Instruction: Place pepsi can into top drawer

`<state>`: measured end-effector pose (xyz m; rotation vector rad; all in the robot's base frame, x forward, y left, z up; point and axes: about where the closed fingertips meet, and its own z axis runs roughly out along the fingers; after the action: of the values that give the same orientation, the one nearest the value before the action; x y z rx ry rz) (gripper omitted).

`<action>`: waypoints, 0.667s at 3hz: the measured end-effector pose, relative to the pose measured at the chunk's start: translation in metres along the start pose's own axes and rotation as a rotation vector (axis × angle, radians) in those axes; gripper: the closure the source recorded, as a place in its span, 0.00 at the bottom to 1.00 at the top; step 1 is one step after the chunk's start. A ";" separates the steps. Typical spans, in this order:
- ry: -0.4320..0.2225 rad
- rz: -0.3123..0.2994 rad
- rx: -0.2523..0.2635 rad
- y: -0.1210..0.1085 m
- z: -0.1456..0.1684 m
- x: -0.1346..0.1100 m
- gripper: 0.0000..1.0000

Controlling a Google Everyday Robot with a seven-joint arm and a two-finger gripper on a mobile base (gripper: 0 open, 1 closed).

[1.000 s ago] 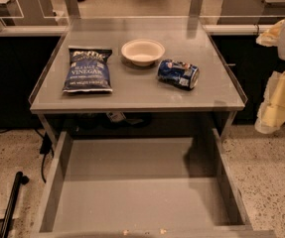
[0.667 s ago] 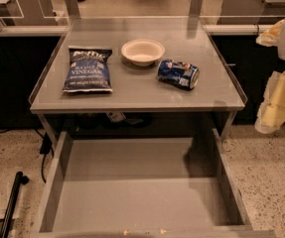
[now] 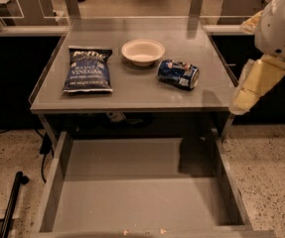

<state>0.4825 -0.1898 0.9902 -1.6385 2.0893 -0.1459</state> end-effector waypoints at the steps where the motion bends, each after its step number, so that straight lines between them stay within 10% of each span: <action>1: -0.077 0.037 0.004 -0.011 0.012 -0.010 0.00; 2: -0.105 0.075 0.015 -0.021 0.035 -0.021 0.00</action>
Offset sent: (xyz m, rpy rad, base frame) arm 0.0656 0.0315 -0.0362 0.1689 -0.0373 -0.0810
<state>0.5197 -0.1690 0.9731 -1.5239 2.0618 -0.0495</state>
